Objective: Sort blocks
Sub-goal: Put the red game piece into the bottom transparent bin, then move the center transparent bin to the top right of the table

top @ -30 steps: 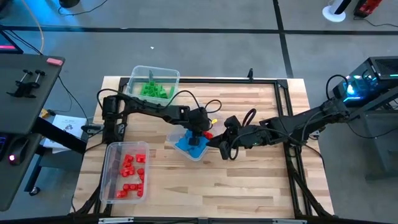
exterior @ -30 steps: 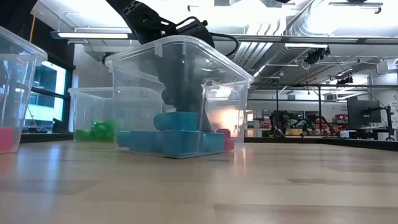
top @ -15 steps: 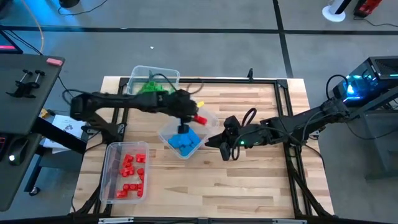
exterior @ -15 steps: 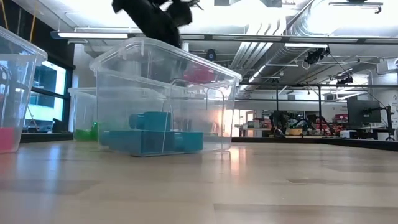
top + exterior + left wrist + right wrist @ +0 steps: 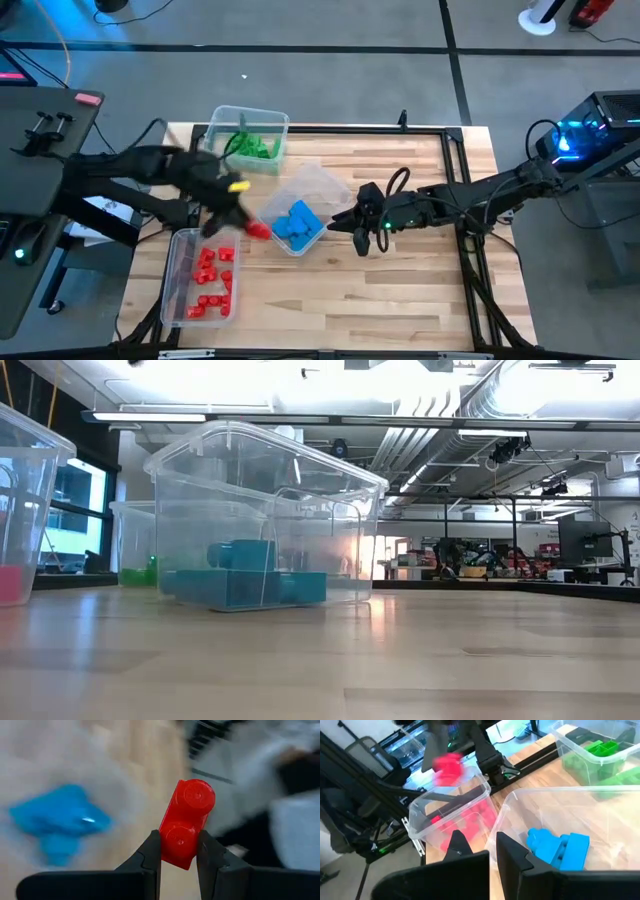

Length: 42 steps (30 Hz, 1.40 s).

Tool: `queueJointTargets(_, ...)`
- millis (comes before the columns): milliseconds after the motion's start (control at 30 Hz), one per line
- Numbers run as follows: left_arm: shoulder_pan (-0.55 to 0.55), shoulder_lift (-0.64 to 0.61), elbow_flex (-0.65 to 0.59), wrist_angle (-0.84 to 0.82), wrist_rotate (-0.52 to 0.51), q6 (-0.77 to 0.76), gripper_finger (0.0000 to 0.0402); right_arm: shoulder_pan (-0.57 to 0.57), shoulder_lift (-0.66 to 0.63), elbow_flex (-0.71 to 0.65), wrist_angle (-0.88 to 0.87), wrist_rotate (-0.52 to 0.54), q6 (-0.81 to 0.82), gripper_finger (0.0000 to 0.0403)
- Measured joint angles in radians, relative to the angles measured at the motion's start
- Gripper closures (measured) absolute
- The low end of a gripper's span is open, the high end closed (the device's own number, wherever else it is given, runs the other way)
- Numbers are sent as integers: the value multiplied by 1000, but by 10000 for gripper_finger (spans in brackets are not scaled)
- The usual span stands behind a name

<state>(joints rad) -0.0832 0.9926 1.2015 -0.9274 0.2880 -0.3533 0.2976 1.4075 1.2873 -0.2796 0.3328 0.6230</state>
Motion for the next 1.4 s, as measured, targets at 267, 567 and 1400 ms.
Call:
queueJointTargets(267, -430, -23, 0, -168, 16, -523, 353, -46, 0, 0, 0, -101, -77, 402)
queueJointTargets(567, -695, 87, 0, -483, -243, -840, 320, -82, 0, 0, 0, -145, -116, 402)
queueJointTargets(1400, -541, -86, 1, -211, -1040, -488, 202, -403, 320, 144, -299, -209, -63, 403)
